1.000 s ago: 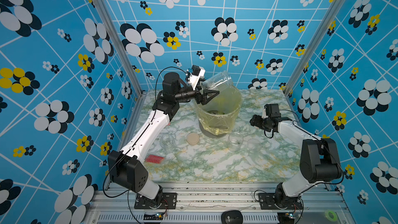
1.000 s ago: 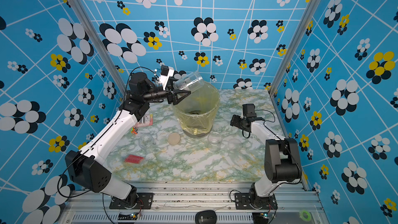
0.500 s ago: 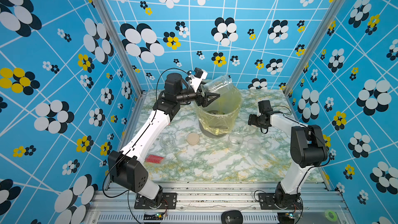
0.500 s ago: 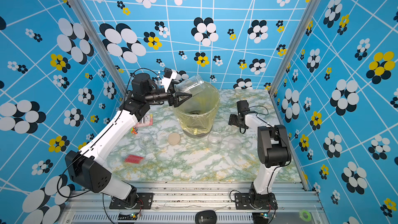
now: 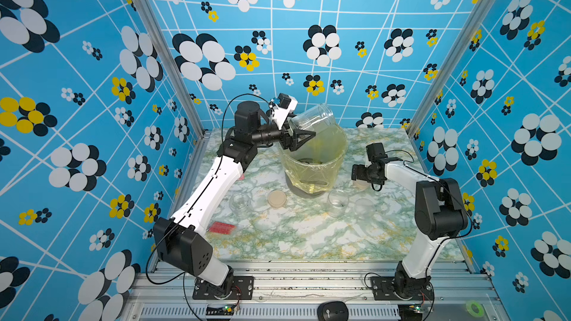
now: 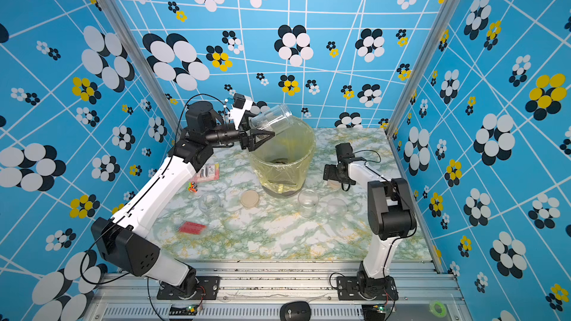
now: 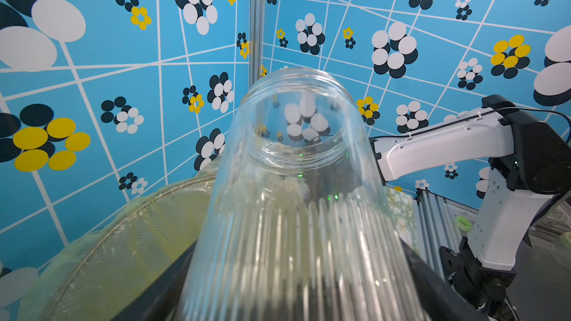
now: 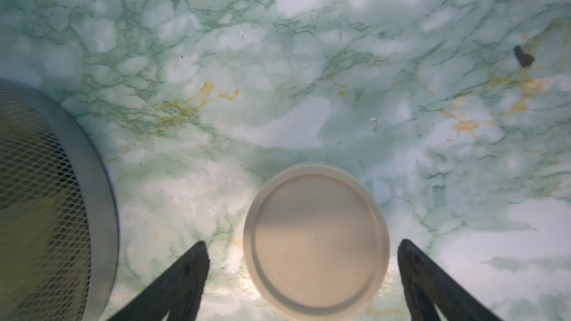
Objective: Empty moldy tea leaves from jars
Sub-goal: Place the lid at the center of the board.
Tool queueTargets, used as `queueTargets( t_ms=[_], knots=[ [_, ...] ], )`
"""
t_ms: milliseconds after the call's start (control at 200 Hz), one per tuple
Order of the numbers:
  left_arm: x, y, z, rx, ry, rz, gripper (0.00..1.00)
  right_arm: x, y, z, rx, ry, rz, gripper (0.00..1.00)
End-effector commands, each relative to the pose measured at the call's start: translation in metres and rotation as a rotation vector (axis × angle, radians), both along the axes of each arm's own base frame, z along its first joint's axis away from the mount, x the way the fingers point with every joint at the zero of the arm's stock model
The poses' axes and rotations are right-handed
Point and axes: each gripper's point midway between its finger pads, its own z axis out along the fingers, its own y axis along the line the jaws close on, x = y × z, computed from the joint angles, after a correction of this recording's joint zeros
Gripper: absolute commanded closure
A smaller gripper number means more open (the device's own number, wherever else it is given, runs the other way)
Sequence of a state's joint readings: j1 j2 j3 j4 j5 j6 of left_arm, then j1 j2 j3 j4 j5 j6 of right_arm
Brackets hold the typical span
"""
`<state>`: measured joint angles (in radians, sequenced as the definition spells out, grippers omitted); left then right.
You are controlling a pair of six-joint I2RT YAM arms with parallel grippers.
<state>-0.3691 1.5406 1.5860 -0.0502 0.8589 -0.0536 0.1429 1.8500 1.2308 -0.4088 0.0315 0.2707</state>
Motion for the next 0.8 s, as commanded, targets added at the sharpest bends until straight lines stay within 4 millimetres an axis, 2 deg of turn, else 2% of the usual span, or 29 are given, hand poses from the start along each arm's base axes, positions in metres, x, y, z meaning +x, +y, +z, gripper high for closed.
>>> queueTargets(
  t_ms=[0, 150, 365, 450, 540, 550, 575, 795],
  knots=[
    [-0.015, 0.002, 0.045, -0.039, -0.145, -0.012, 1.00, -0.003, 0.000, 0.012, 0.005, -0.005, 0.004, 0.02],
    [-0.014, 0.002, 0.045, -0.035, -0.148, -0.011, 1.00, -0.004, -0.002, 0.037, 0.010, -0.060, -0.009, 0.01],
    [-0.010, 0.001, 0.045, -0.031, -0.149, -0.003, 1.00, -0.010, 0.002, 0.101, 0.094, -0.206, -0.028, 0.01],
    [-0.007, 0.000, 0.044, -0.029, -0.148, -0.005, 1.00, -0.012, 0.007, 0.132, 0.169, -0.299, -0.034, 0.01],
    [-0.006, -0.001, 0.045, -0.027, -0.152, -0.006, 1.00, -0.018, 0.021, 0.169, 0.283, -0.402, -0.013, 0.01],
    [-0.006, -0.001, 0.045, -0.027, -0.152, -0.007, 1.00, -0.016, 0.013, 0.172, 0.297, -0.410, -0.029, 0.01],
    [-0.005, -0.001, 0.045, -0.027, -0.153, -0.006, 1.00, -0.017, 0.013, 0.184, 0.328, -0.441, -0.030, 0.01],
    [0.003, -0.005, 0.048, -0.030, -0.159, -0.008, 1.00, -0.032, 0.063, 0.278, 0.702, -0.609, 0.153, 0.01]
  ],
)
